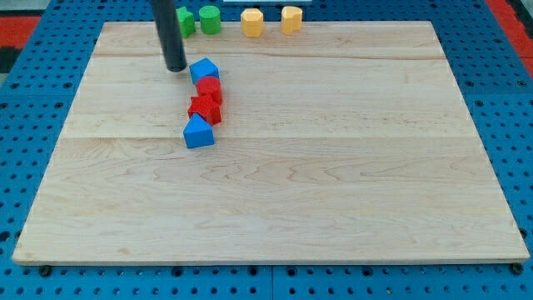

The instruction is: Separate the blue cube from the red circle

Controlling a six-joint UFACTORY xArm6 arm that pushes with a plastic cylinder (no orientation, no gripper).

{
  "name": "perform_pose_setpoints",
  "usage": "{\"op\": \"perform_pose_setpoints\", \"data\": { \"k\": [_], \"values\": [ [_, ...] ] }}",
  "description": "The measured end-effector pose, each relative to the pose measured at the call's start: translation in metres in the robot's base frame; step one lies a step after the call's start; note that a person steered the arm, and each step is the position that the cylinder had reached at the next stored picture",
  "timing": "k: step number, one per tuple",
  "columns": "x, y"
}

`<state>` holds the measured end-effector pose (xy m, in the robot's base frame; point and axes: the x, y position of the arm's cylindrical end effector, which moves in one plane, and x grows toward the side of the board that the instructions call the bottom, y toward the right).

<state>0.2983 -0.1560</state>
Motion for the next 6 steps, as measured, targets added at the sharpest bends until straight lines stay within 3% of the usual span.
{"op": "perform_pose_setpoints", "data": {
  "k": [1,2,3,4,5,6],
  "values": [
    [-0.035,0.01],
    [-0.029,0.02],
    [-0.064,0.043],
    [-0.042,0.11],
    [0.002,0.118],
    [0.017,0.062]
  ]
}}
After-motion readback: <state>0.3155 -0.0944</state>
